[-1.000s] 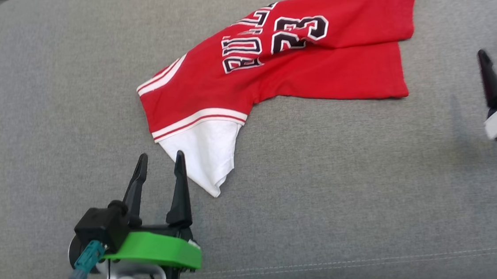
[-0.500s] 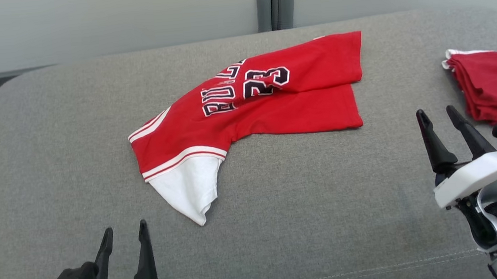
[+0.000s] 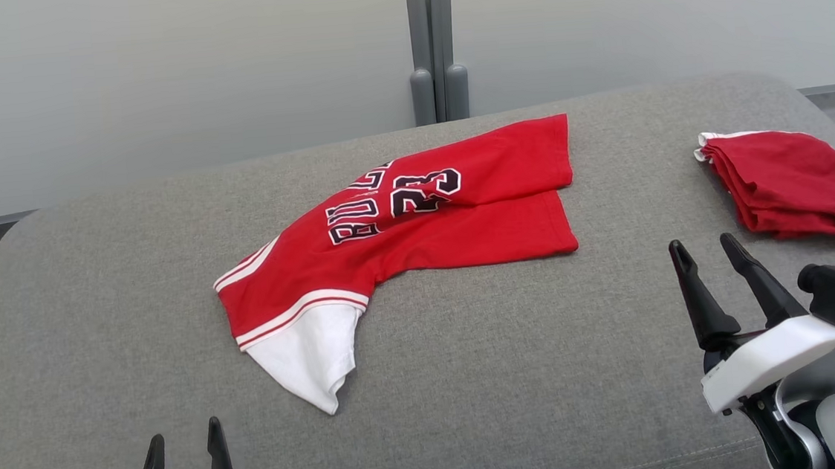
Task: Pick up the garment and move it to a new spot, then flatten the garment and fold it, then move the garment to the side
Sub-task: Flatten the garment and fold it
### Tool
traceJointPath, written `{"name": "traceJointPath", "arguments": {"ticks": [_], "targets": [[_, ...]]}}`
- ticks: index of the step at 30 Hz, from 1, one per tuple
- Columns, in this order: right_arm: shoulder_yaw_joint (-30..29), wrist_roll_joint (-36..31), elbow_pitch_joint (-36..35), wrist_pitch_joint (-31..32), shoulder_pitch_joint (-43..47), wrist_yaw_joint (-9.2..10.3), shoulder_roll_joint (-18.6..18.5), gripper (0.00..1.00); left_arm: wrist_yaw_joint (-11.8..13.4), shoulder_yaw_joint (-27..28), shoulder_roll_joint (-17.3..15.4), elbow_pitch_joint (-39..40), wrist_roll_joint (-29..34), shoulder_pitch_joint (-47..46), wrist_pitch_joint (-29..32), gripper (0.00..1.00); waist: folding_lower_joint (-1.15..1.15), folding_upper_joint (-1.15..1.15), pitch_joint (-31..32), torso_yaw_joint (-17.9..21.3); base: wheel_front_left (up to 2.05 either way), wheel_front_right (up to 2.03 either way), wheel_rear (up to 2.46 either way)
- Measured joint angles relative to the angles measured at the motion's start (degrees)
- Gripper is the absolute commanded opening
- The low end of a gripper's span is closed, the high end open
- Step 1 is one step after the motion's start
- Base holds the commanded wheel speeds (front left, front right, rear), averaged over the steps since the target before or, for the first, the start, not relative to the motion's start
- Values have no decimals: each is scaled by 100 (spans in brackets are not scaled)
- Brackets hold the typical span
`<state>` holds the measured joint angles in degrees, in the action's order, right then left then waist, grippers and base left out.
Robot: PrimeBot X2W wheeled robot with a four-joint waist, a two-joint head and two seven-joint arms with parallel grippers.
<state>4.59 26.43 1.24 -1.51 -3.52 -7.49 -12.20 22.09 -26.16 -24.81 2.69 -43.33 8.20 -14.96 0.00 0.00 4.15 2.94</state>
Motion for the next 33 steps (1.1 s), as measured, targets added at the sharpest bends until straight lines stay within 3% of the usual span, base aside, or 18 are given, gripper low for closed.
{"name": "traceJointPath", "arguments": {"ticks": [12,33], "targets": [[-37,-210,-66,126,95,0,198,100,-113,92,19,26,132,128,-1,100,0,0,142,-66,0,0,0],[-22,-192,-36,151,95,0,214,100,-138,21,18,26,157,118,1,100,0,0,121,-85,0,0,0]]}}
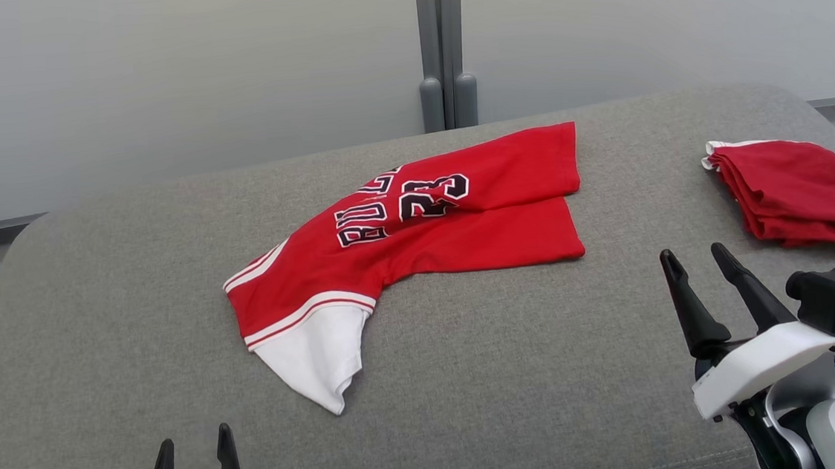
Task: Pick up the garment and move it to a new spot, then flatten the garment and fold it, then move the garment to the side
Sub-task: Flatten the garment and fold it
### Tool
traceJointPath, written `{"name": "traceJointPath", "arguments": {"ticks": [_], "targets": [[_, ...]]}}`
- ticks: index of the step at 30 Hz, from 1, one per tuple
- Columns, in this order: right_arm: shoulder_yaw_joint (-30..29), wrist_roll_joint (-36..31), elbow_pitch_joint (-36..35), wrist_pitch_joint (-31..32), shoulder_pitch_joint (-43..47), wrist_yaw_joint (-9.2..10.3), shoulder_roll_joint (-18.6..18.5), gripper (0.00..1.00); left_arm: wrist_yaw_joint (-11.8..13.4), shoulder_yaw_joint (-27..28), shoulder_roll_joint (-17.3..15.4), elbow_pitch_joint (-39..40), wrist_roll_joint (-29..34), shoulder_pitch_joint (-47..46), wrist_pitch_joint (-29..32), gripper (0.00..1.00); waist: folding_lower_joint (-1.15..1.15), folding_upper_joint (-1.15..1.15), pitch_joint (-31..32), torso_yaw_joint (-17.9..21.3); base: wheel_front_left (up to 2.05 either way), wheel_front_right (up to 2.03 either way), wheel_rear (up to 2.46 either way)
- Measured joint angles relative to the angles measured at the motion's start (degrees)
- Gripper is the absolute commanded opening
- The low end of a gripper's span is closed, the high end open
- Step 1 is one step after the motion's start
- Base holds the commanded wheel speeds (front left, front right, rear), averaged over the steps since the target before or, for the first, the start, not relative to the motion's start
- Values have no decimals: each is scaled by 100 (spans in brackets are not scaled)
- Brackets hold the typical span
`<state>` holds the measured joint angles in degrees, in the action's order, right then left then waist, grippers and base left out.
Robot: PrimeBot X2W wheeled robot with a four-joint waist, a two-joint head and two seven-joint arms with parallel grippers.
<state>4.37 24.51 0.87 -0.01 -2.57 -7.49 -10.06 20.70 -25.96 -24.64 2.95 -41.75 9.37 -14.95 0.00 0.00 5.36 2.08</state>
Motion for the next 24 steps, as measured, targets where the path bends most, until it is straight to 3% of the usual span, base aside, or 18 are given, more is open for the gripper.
{"name": "traceJointPath", "arguments": {"ticks": [9,15,24], "targets": [[-48,-2,30,-8,0,0,31,100,-42,-222,97,-289,-10,-149,240,100,0,0,-87,12,0,0,0],[-54,0,36,-7,-3,0,59,100,-376,-393,623,-724,-444,-589,549,100,0,0,-203,23,0,0,0],[42,19,30,20,-163,0,101,100,-905,-500,1348,-2078,-1087,-1406,1072,100,0,0,-471,143,0,0,0]]}}
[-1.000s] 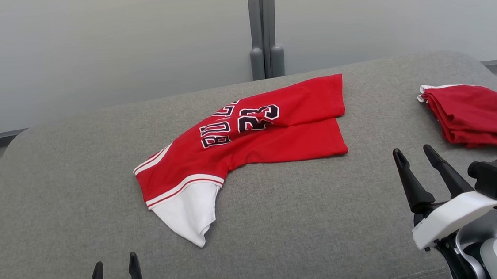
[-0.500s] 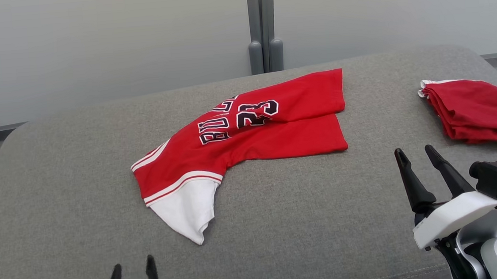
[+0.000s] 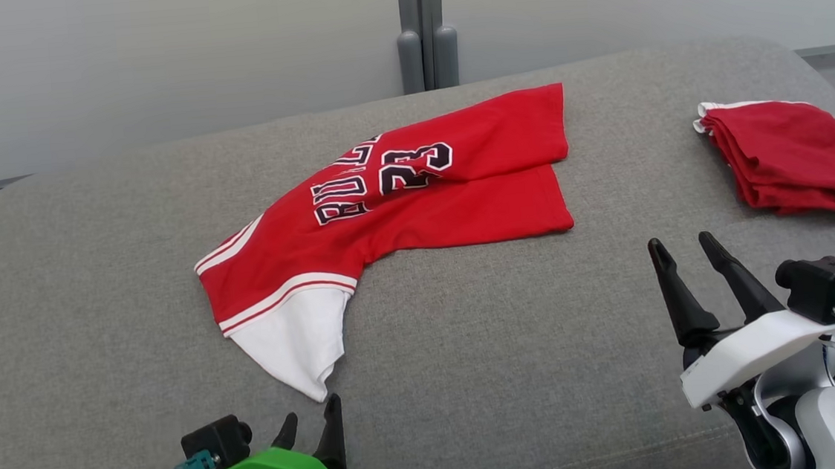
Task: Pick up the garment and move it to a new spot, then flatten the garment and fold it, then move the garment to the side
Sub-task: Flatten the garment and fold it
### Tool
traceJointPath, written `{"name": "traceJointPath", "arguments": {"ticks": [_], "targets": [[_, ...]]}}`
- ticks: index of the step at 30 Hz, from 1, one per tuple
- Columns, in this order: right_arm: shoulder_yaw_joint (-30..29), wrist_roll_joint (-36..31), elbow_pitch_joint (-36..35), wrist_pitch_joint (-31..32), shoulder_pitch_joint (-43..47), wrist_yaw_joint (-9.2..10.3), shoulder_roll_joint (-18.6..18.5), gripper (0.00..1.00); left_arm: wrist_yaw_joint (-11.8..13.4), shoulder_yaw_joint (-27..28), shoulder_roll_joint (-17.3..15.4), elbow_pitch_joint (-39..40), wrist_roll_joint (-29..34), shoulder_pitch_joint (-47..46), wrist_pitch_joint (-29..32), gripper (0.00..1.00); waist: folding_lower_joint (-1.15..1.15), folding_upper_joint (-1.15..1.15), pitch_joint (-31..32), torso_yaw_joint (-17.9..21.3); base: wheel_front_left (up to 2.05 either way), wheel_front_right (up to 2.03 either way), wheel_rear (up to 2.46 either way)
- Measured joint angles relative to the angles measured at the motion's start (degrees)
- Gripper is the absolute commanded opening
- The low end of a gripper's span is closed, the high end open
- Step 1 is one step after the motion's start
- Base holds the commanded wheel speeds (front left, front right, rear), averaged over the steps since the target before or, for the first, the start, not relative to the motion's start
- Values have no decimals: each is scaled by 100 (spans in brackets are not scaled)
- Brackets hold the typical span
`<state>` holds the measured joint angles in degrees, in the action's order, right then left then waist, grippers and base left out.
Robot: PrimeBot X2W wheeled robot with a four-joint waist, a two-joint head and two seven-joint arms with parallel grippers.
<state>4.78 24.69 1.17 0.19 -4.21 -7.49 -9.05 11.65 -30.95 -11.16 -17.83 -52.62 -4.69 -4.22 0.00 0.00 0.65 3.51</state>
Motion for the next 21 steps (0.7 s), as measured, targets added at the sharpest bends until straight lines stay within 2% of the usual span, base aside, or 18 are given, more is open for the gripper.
{"name": "traceJointPath", "arguments": {"ticks": [5,13,21], "targets": [[7,23,-29,3,-141,0,-14,100,-155,321,277,-690,-402,-448,19,100,0,0,-229,108,0,0,0],[31,41,-16,-79,-337,0,-26,100,-307,822,527,-1607,-947,-1009,-33,100,0,0,-625,270,0,0,0],[38,43,37,-131,-444,0,-29,100,-559,1234,726,-2085,-1631,-1347,-62,100,0,0,-851,378,0,0,0]]}}
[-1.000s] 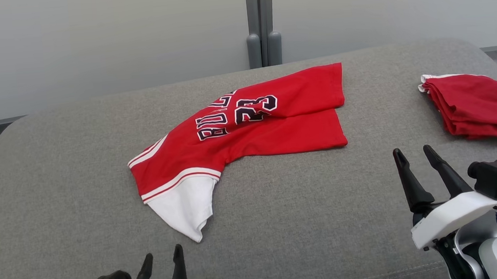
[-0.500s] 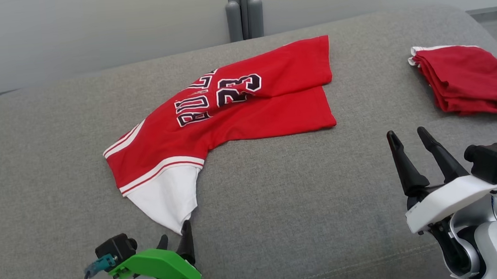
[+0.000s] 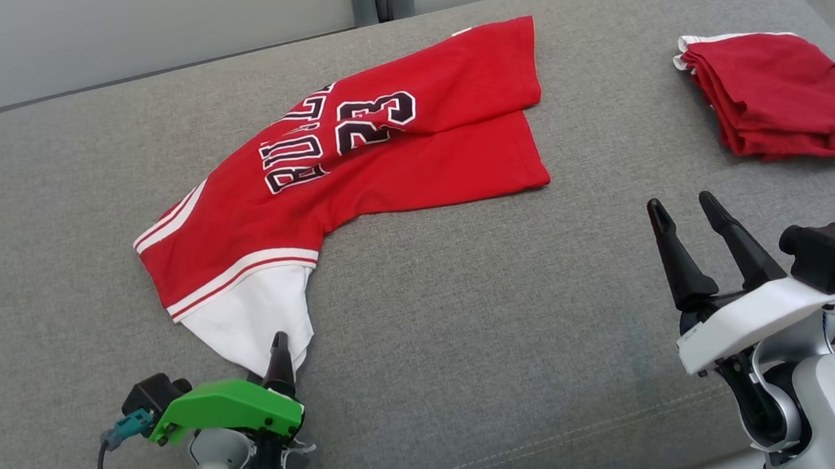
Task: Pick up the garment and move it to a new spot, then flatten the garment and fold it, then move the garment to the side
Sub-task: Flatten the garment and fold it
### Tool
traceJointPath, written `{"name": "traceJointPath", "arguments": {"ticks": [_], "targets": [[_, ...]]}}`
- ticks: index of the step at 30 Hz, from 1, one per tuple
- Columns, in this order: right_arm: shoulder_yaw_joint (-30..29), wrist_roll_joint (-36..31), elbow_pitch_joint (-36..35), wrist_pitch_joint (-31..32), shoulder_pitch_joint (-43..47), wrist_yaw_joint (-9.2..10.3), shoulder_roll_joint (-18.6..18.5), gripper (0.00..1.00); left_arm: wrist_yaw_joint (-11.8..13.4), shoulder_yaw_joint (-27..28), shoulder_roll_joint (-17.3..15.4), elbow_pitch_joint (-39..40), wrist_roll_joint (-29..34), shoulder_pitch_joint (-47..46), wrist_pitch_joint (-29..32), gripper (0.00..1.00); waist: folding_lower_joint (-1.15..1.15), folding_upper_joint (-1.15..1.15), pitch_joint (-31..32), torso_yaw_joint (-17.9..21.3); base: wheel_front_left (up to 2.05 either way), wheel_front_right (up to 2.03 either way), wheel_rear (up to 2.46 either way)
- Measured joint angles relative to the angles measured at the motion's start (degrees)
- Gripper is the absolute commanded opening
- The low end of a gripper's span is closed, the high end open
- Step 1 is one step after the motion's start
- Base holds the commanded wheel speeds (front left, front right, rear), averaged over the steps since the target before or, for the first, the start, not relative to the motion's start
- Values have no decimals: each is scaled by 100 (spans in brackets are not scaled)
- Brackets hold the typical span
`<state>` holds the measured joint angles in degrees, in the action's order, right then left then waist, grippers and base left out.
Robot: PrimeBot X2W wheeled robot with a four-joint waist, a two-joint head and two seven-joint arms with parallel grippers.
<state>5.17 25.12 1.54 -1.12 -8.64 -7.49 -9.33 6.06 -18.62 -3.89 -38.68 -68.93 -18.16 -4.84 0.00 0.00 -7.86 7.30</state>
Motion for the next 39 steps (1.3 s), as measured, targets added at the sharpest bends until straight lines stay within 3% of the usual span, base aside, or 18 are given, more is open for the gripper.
{"name": "traceJointPath", "arguments": {"ticks": [6,7,8,10,18,25,39], "targets": [[15,0,5,-8,-44,0,-4,100,-126,56,65,-253,-287,-182,-43,98,0,0,-76,36,0,0,0],[16,0,5,-18,-57,0,-8,100,-147,55,68,-296,-323,-208,-67,77,0,0,-89,41,0,0,0],[19,1,5,-23,-73,0,-9,100,-157,54,69,-342,-360,-239,-98,49,0,0,-103,45,0,0,0],[19,2,5,-25,-105,0,-16,100,-207,51,69,-428,-420,-289,-160,2,0,0,-129,49,0,0,0],[51,82,168,8,-216,0,-34,100,-464,-102,96,-599,-517,-374,-541,0,0,0,-174,-30,0,0,0],[-53,345,948,296,-689,0,-13,100,-657,-142,34,-159,-242,-376,-842,0,0,0,-205,-264,0,0,0],[-749,1053,3912,887,-2584,0,279,100,-277,-568,-171,1494,513,-58,-935,0,-1,0,-465,-969,0,0,0]]}}
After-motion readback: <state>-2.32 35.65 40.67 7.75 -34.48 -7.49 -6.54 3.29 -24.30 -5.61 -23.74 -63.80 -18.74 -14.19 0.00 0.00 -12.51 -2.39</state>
